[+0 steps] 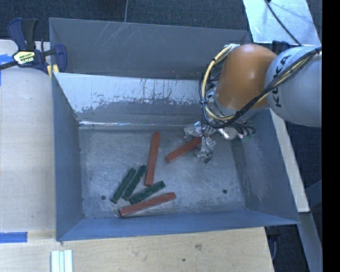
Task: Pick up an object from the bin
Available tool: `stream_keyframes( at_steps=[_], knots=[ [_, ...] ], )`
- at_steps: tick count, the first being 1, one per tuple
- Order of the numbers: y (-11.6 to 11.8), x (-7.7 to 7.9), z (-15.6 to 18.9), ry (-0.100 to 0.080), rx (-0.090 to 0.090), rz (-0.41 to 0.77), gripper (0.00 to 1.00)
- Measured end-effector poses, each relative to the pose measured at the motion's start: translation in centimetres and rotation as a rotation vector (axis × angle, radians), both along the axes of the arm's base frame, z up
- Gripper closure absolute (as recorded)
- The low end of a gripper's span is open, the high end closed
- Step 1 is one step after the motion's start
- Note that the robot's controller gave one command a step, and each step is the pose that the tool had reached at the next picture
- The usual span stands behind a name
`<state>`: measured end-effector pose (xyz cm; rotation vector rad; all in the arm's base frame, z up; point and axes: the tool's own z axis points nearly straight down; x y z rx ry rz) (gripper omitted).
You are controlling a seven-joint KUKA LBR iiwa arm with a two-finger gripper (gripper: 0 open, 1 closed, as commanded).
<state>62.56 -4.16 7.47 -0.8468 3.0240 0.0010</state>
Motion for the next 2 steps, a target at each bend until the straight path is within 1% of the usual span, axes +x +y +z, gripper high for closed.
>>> stream_keyframes(
  at_steps=[1, 2],
  knots=[
    [0.0, -0.2, 1.8, 0.009, 0.001, 0.0, 1.0],
    [0.0, 0.0, 4.4, 0.003, 0.0, -0.001, 1.0]
  ],
)
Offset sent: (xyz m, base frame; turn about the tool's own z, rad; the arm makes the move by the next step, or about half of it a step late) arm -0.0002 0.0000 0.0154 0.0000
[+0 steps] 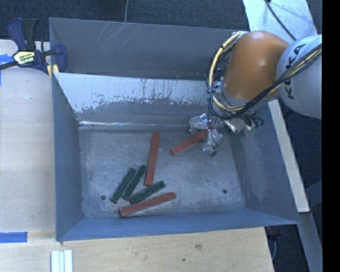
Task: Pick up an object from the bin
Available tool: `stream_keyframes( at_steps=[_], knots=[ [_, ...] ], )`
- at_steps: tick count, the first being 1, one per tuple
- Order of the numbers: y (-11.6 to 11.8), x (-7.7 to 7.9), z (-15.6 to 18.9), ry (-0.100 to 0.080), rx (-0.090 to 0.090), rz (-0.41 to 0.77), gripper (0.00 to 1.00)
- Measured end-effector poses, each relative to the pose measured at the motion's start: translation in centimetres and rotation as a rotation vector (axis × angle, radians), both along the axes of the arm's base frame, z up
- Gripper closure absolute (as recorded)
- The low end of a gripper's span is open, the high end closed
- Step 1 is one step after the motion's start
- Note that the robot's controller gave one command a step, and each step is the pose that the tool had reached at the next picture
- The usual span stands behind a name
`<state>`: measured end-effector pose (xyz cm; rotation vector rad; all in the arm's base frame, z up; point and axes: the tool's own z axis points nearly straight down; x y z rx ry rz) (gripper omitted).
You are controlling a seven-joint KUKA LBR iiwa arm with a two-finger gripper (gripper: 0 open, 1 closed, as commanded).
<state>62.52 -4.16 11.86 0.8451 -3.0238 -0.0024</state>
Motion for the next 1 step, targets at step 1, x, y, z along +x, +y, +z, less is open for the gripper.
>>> stream_keyframes(
  at_steps=[1],
  knots=[
    [-0.01, 0.13, 2.01, -0.004, 0.0, -0.001, 1.0]
  ],
)
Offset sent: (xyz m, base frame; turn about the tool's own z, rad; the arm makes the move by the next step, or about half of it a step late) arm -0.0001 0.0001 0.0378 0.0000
